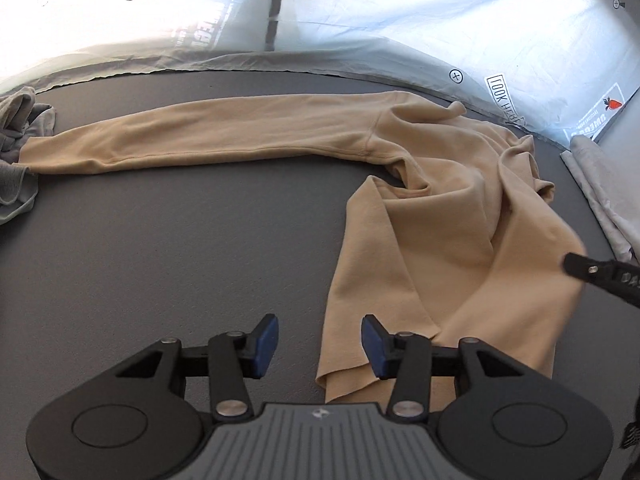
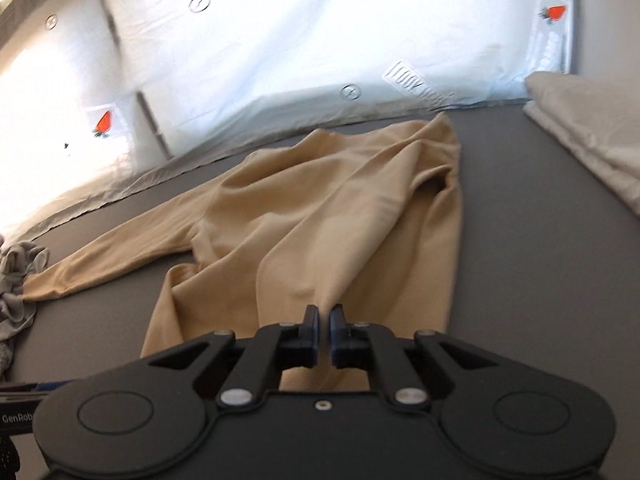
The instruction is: Fold clothes
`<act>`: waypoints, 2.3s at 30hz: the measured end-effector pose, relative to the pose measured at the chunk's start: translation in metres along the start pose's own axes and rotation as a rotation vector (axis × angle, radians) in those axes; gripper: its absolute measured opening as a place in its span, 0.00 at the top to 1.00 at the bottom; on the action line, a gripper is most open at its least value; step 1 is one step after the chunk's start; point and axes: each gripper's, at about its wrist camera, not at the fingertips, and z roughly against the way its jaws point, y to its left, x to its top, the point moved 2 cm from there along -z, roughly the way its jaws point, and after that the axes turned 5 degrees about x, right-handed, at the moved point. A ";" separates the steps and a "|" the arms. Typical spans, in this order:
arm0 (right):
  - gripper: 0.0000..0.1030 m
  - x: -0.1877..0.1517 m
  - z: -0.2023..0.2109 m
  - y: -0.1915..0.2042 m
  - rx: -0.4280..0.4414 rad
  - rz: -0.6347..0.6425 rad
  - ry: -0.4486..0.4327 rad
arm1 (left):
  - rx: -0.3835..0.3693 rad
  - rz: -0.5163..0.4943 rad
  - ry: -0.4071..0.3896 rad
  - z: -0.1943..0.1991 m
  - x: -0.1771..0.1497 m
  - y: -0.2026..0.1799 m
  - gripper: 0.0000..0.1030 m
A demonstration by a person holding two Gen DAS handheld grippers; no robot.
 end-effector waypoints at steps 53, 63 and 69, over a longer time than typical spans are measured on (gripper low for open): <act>0.96 -0.077 0.066 -0.112 0.111 0.025 0.172 | 0.074 0.261 0.130 0.056 -0.134 -0.079 0.95; 0.96 -0.100 0.092 -0.141 0.074 0.076 0.160 | 0.053 0.203 0.147 0.071 -0.166 -0.108 0.95; 0.91 -0.108 0.092 -0.143 0.018 0.059 0.203 | 0.028 0.190 0.114 0.079 -0.162 -0.101 0.87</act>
